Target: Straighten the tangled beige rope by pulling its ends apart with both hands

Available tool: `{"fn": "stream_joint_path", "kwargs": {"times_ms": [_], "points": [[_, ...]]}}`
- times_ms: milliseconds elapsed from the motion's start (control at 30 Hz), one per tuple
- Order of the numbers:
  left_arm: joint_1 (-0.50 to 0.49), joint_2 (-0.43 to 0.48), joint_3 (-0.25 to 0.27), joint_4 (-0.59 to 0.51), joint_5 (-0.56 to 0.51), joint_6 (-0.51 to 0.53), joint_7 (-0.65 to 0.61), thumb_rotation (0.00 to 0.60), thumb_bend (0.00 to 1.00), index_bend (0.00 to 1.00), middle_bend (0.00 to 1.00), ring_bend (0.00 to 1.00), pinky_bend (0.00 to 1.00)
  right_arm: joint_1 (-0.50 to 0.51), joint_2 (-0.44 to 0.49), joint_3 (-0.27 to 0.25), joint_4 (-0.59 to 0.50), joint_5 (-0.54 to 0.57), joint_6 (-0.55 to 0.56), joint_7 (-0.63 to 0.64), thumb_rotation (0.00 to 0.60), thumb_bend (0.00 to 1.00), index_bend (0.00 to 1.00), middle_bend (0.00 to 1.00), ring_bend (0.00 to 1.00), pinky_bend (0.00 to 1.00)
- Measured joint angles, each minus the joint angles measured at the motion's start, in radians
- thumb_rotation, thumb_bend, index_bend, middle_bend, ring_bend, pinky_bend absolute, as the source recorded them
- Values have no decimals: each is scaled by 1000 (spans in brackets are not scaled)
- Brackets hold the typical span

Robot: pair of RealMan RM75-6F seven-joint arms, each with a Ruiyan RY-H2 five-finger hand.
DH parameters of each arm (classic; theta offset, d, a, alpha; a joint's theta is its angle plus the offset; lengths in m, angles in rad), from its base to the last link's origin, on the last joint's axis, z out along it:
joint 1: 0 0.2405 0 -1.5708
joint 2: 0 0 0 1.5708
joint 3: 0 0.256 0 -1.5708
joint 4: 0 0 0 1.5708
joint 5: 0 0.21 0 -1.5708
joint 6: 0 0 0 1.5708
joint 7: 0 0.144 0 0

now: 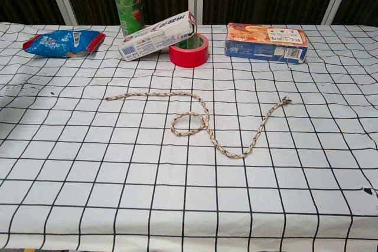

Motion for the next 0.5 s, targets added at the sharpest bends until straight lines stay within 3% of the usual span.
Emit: {"fn": "stream_joint_path", "kwargs": {"times_ms": [500], "points": [[-42,-33,-27,-4,20,-73,37,600,90,231,144,11,160,-10,18,19,-15,-23,35,1,600,285,0,63,0,0]]}}
